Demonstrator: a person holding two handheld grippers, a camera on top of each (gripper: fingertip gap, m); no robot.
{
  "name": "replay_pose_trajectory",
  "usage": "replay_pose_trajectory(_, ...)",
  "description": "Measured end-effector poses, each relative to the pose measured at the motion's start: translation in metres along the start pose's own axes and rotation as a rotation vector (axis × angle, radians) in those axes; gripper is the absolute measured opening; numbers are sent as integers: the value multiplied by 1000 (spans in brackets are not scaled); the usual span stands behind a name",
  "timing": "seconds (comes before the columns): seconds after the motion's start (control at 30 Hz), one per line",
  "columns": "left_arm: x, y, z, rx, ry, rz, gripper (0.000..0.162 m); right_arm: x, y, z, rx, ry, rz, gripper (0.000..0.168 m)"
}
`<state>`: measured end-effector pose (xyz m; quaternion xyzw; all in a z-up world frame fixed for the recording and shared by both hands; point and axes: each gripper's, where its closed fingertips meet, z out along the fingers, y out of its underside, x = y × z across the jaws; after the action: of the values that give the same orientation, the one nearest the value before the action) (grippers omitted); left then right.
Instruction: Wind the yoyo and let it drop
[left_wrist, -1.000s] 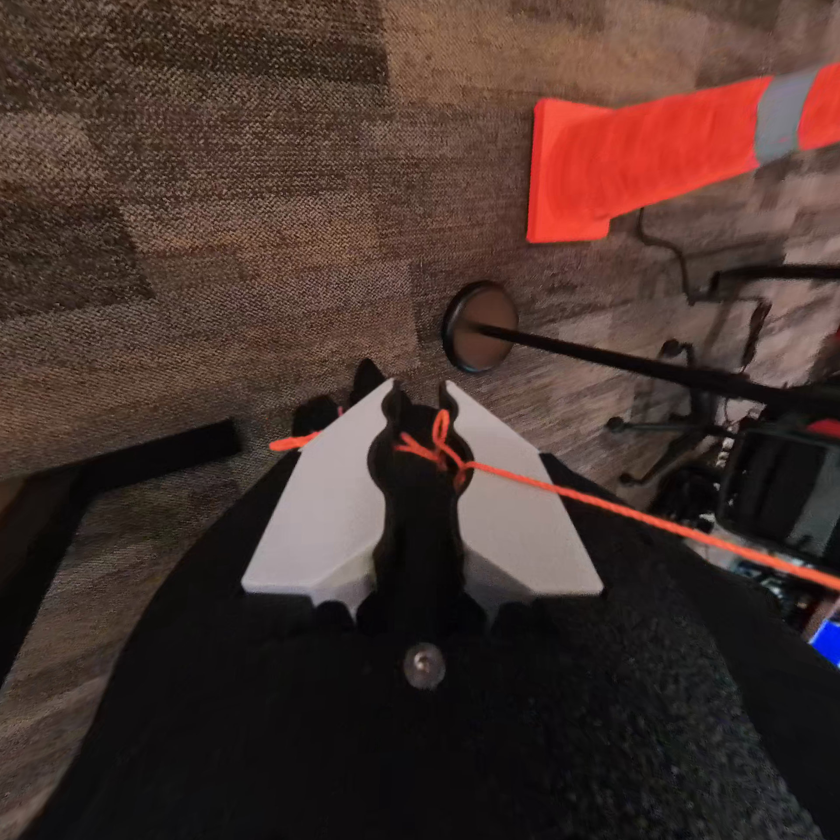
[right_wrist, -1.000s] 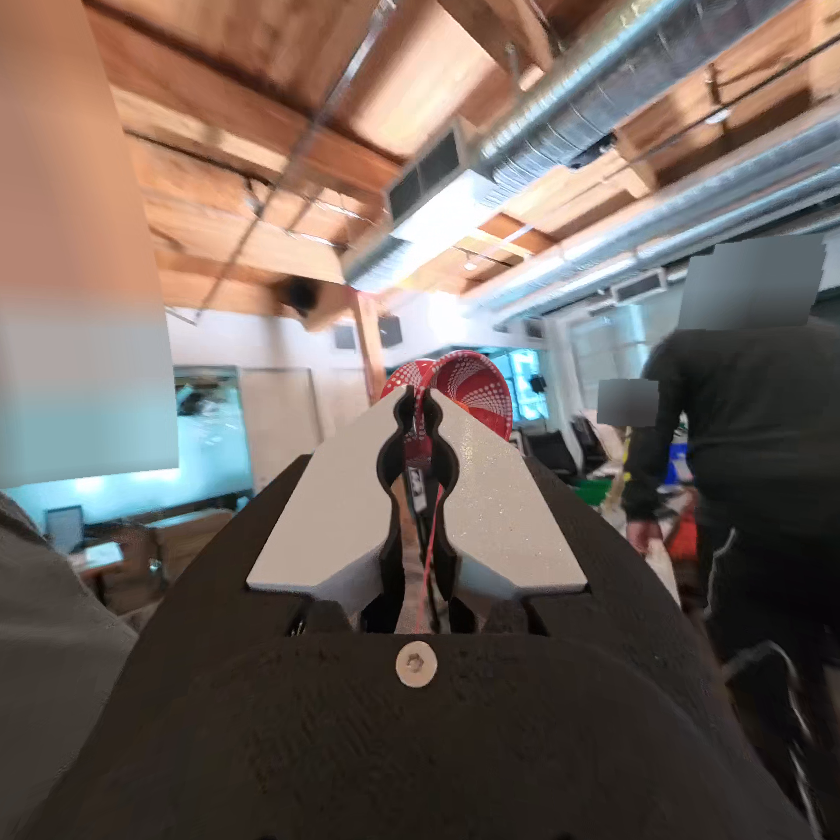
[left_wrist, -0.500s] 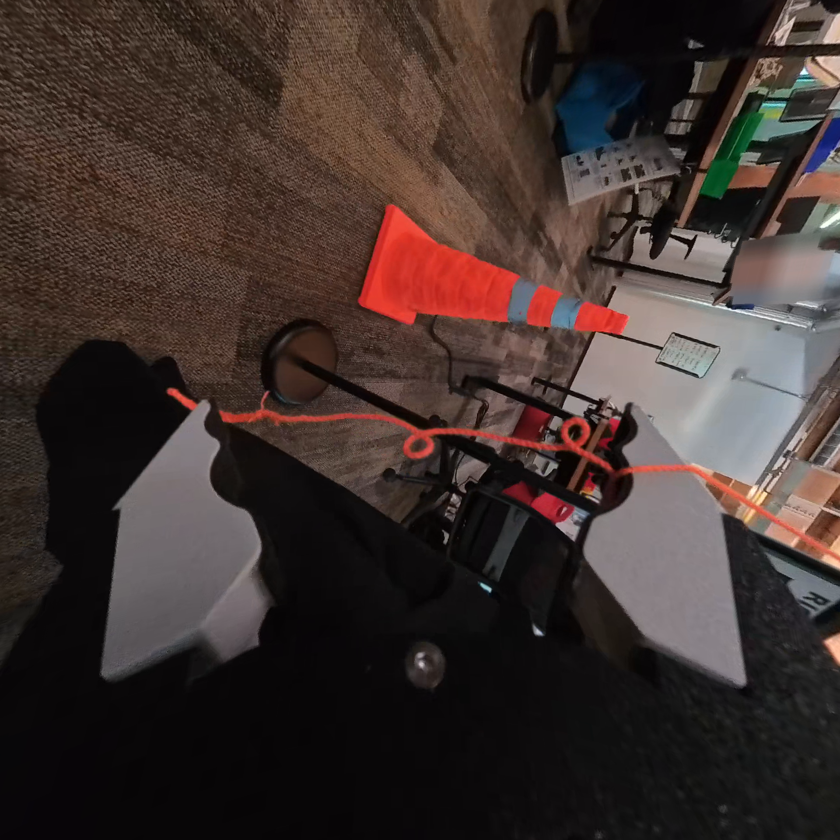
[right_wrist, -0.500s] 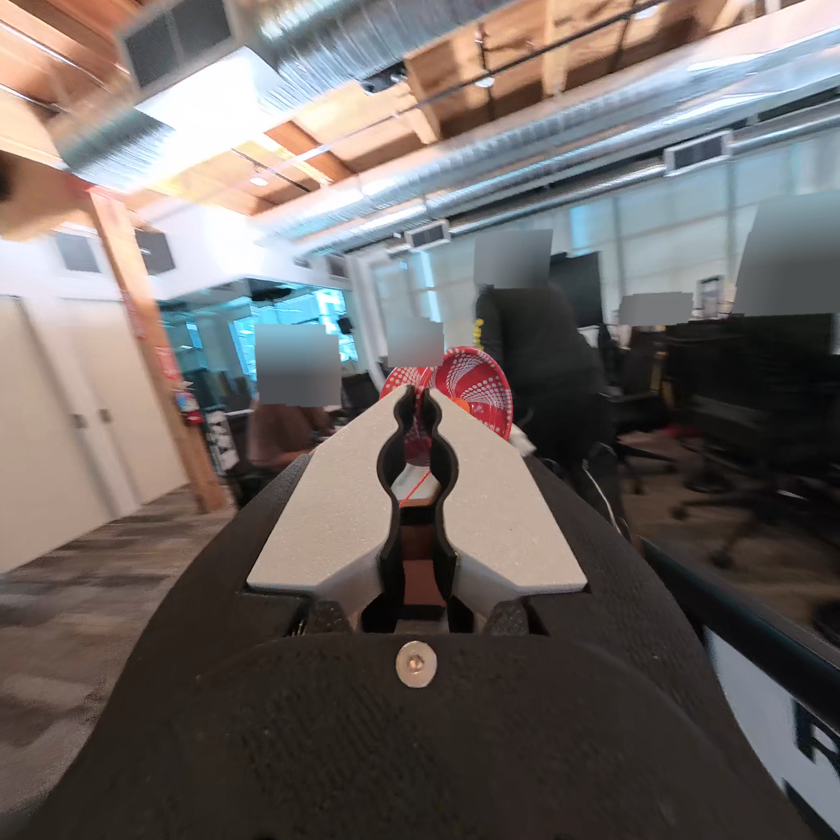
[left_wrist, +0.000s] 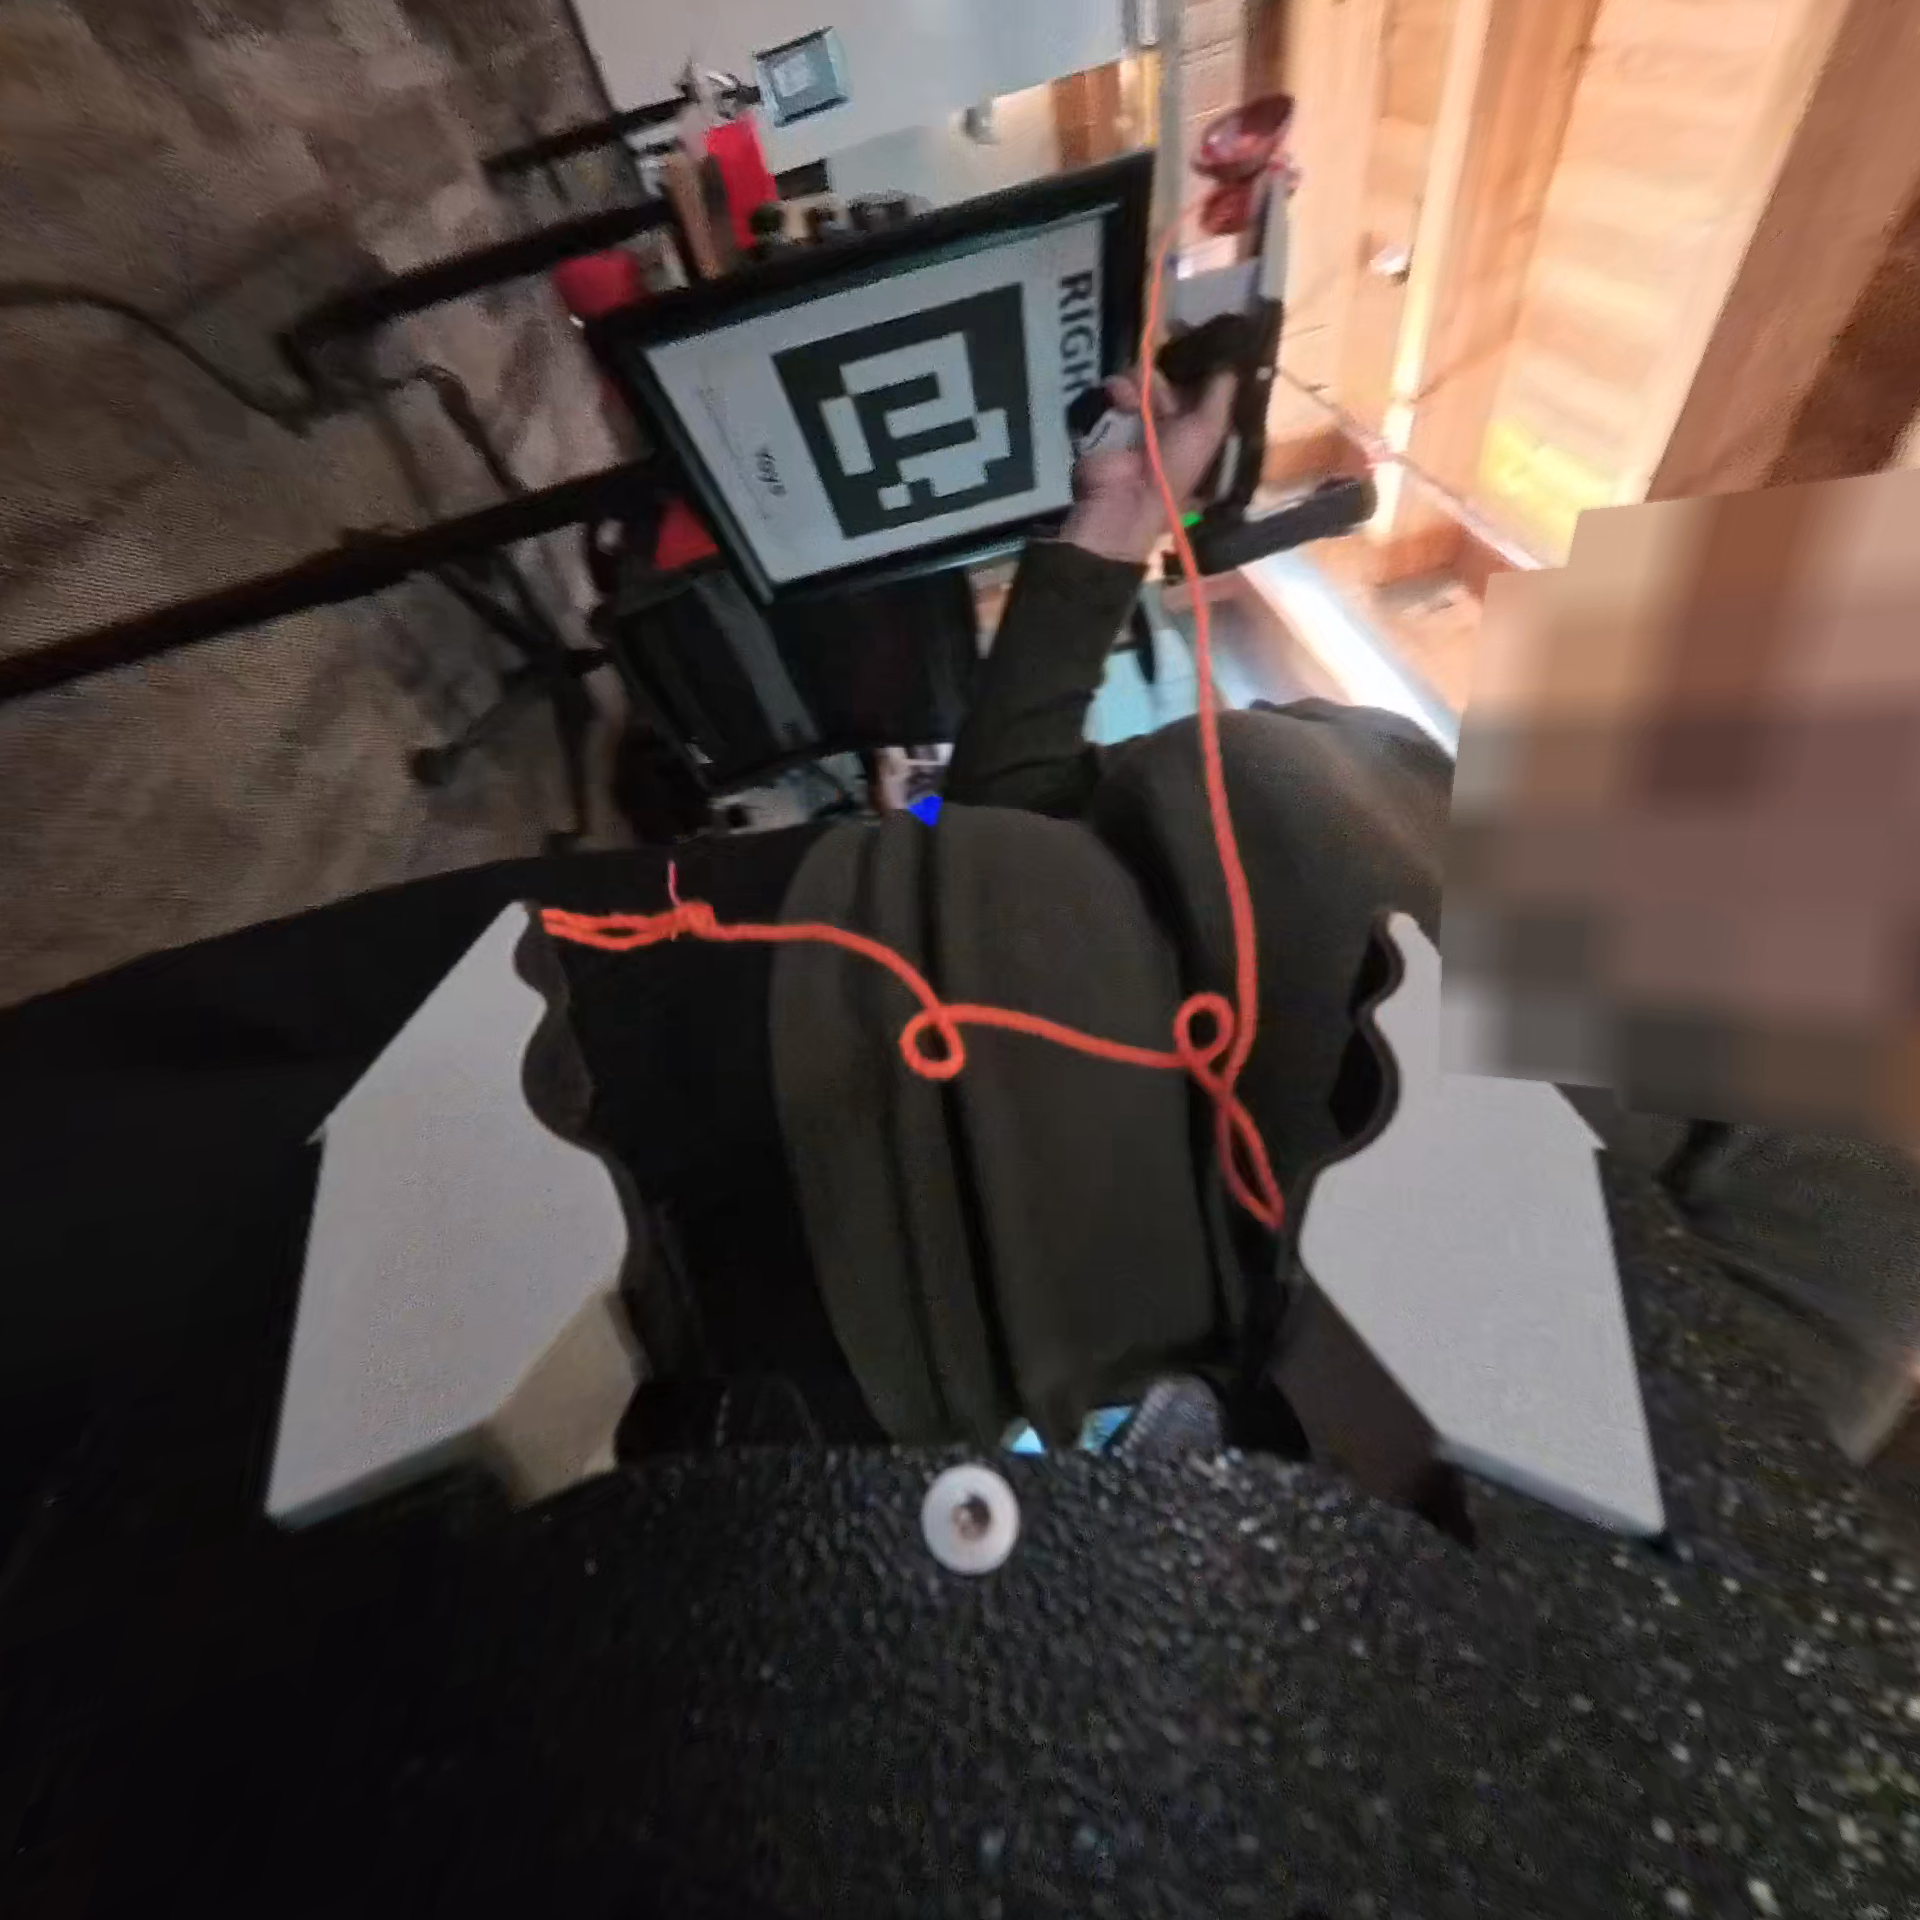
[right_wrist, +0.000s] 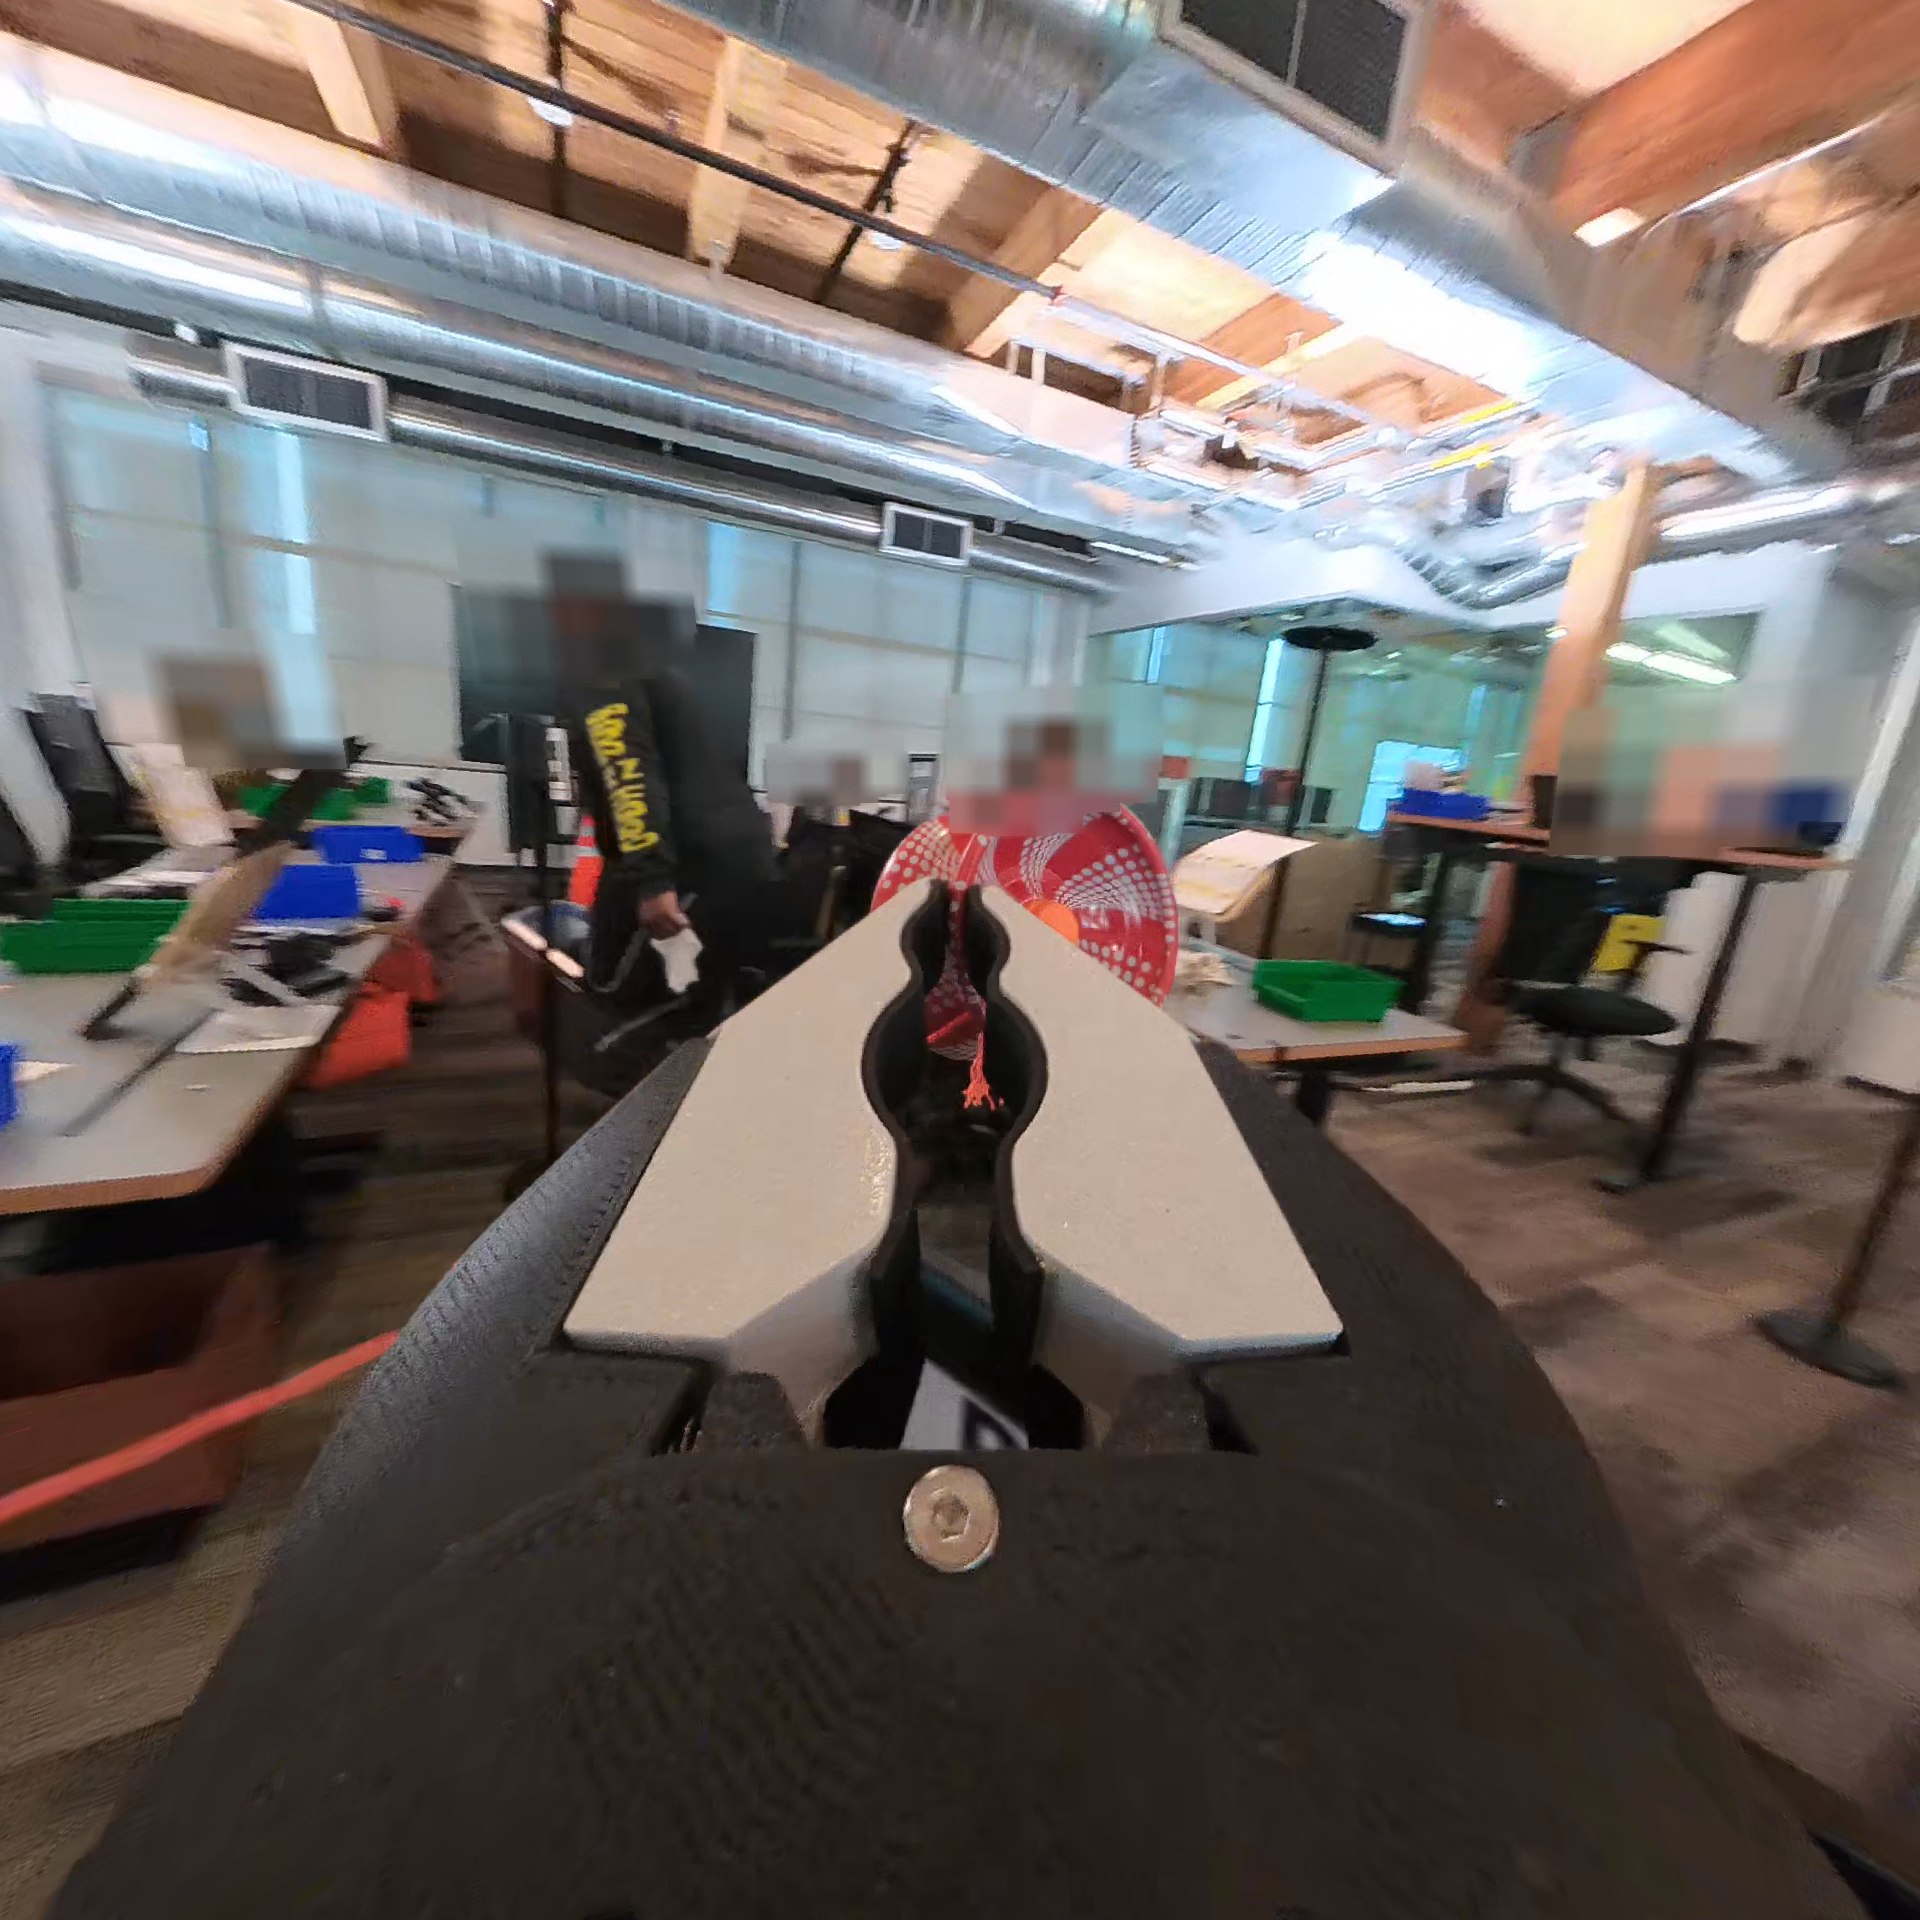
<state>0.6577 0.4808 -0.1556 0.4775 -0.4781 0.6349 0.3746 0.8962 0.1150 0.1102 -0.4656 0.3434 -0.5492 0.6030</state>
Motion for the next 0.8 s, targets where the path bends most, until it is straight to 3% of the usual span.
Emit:
replay_pose_trajectory(0.03,1,-8,-4,14,-89,47,146,9,0,-3,1,35,-30,1)
replay_pose_trajectory(0.17,-16,-49,-47,126,-543,221,154,41,-9,-14,20,152,-105,1)
replay_pose_trajectory(0.3,-11,-86,-92,340,-819,357,154,36,-21,-17,62,62,3,1)
replay_pose_trajectory(0.4,-21,-98,-138,457,-1075,393,158,38,-22,-15,56,107,-69,1)
replay_pose_trajectory(0.53,-24,-96,-172,585,-1105,357,157,66,-23,-20,47,215,-125,2)
replay_pose_trajectory(0.67,-30,-74,-217,696,-1223,243,155,94,-25,-34,24,318,-185,1)
replay_pose_trajectory(0.8,-11,-79,-211,805,-1119,287,147,54,-27,-23,54,99,-55,1)
